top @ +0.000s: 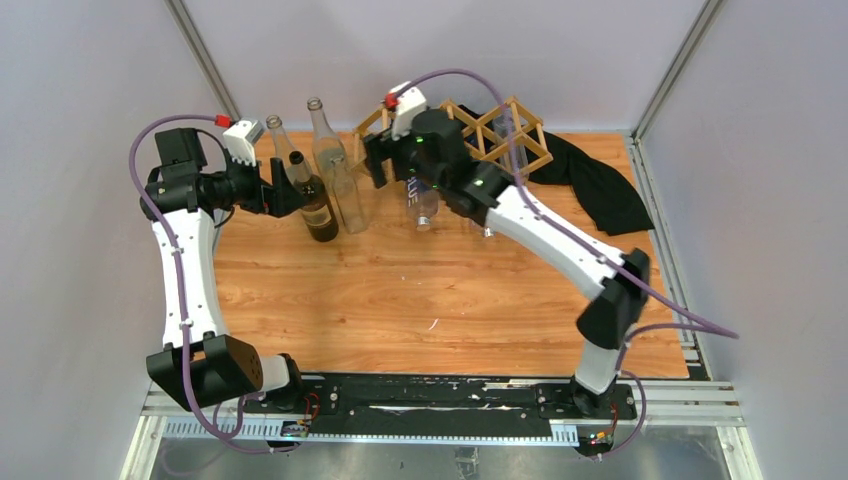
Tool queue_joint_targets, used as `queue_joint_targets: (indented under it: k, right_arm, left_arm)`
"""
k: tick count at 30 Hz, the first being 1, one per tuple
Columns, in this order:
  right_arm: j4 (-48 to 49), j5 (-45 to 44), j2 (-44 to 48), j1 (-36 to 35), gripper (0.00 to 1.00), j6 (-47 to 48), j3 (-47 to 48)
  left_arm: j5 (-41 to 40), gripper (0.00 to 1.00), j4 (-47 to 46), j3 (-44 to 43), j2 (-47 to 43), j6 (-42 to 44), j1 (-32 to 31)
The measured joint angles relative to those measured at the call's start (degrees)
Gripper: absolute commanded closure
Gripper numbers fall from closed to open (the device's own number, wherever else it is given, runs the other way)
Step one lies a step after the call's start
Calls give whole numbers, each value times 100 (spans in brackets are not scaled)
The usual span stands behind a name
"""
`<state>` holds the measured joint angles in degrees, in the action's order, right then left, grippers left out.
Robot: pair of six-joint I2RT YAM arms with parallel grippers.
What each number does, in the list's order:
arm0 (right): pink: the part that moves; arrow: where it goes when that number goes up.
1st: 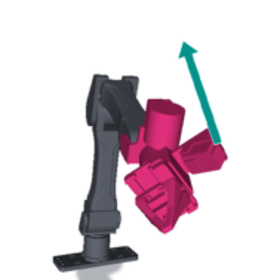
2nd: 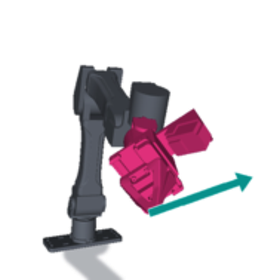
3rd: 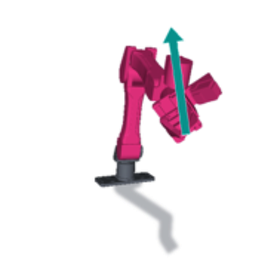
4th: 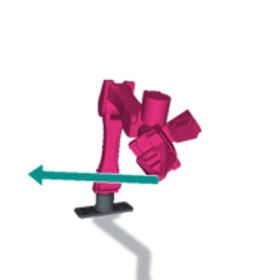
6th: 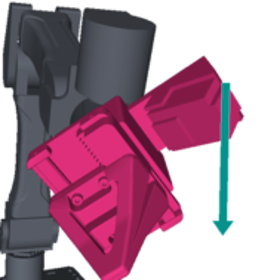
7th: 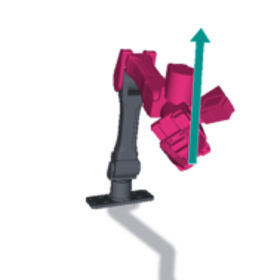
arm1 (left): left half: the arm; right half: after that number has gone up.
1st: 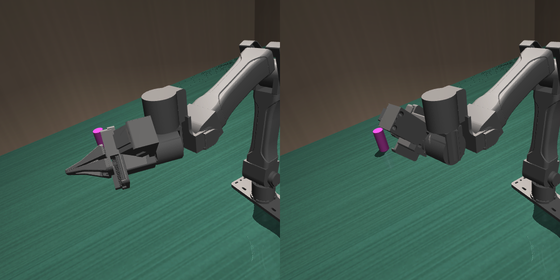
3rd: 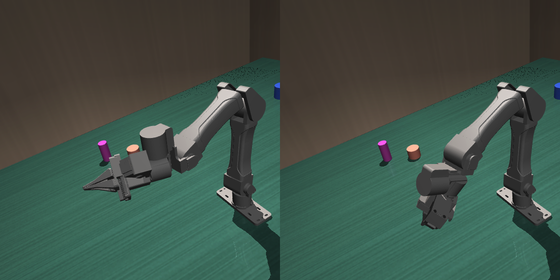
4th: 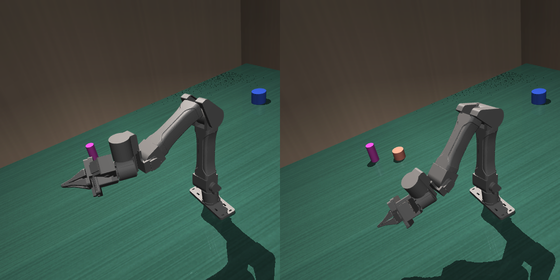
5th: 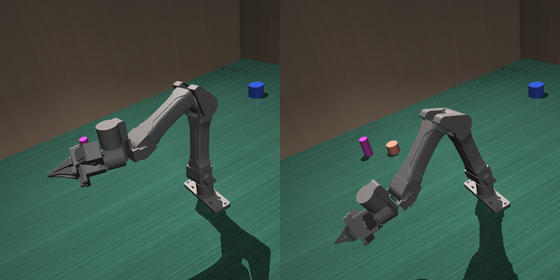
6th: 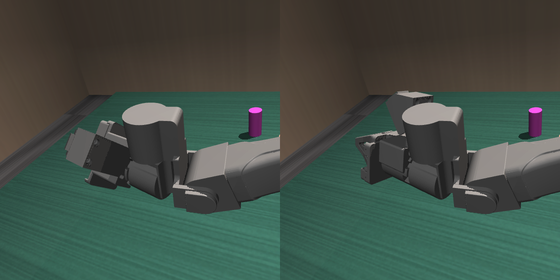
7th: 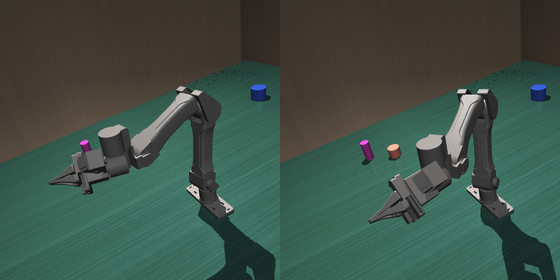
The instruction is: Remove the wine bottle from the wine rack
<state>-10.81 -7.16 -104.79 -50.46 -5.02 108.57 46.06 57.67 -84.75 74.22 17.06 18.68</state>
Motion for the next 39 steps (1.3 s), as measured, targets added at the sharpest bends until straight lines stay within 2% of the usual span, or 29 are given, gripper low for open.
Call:
queue_joint_targets:
  k: [3, 7, 13, 22, 39]
  right_arm:
    - [-162, -116, 715, 326, 8, -144, -531]
    - [-463, -256, 1510, 1128, 6, -411, -1139]
    - [-938, -133, 2063, 2343, 4, -901, -1880]
    - [-1233, 378, 1974, 3204, 4, -1425, -2721]
    - [-686, 1145, 911, 3834, 10, -1631, -3171]
  left_arm:
    - [13, 7, -2, -39, 4, -37, 0]
    - [37, 11, -4, -44, 59, -87, 0]
    - [98, 14, -2, -42, 205, -109, 0]
    - [131, 17, -4, -42, 225, -105, -72]
    - [149, 21, 0, 31, 223, -52, -166]
